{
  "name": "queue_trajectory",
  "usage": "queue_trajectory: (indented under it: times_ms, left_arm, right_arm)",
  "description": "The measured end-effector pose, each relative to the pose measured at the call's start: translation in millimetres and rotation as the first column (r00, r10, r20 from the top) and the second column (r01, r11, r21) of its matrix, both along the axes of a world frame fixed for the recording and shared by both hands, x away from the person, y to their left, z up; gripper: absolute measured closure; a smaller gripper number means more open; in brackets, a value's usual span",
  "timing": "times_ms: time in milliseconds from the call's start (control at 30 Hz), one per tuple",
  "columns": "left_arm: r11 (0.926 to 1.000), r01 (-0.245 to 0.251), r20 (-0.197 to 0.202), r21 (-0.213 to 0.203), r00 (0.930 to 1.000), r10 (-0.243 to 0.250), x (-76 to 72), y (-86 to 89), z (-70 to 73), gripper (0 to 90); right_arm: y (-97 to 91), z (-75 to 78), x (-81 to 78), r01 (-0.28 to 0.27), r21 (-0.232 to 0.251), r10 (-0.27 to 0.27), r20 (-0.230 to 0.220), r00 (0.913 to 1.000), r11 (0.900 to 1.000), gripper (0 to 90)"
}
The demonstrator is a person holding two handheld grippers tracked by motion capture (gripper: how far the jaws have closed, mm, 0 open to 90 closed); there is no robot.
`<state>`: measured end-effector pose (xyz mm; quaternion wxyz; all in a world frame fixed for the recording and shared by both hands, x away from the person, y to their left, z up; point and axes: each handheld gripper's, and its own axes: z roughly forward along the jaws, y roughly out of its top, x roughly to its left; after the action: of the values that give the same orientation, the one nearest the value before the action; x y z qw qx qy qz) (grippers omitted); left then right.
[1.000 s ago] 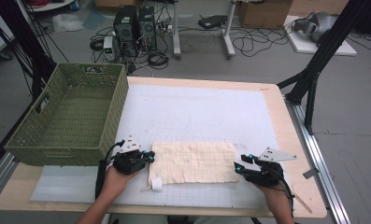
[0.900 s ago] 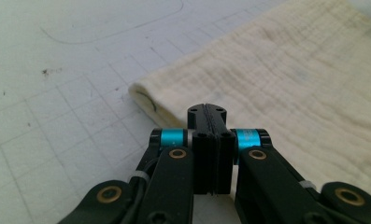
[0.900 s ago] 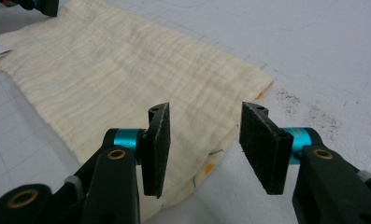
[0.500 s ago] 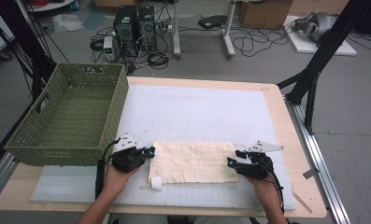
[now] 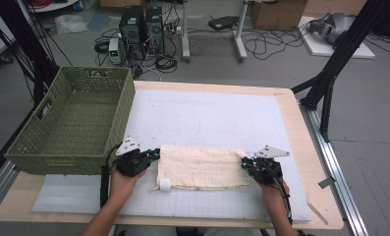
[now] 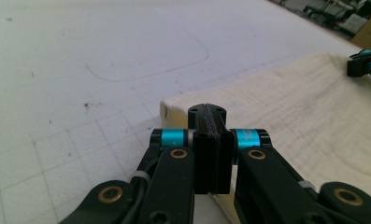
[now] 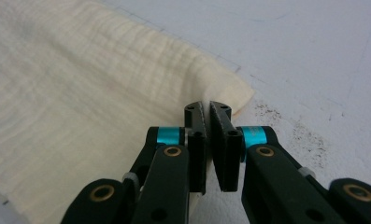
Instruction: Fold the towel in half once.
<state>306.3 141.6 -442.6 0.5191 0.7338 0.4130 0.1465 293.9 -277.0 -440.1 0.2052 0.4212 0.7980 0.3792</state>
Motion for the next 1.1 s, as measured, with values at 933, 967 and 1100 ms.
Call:
queue_trajectory:
  times_ms: [933, 967, 1100]
  left_arm:
    - [0.9924, 0.031, -0.121, 0.119, 0.9925, -0.017, 55.8, -22.3, -9.1, 48.3]
    - [0.9917, 0.031, -0.115, 0.125, 0.9932, -0.016, 55.1, -23.2, -8.9, 48.3]
    - [0.9808, 0.07, -0.108, 0.182, 0.9929, -0.051, 51.7, -27.7, -9.0, 65.0]
  right_arm:
    - [9.2, -7.2, 59.0, -0.046, 0.03, 0.048, -0.1, 0.9938, 0.9985, 49.4]
    - [8.9, -7.5, 57.5, -0.049, 0.028, 0.051, -0.09, 0.9947, 0.9984, 51.4]
    - [4.3, -7.1, 53.7, -0.072, 0.047, 0.077, -0.095, 0.9926, 0.9963, 73.5]
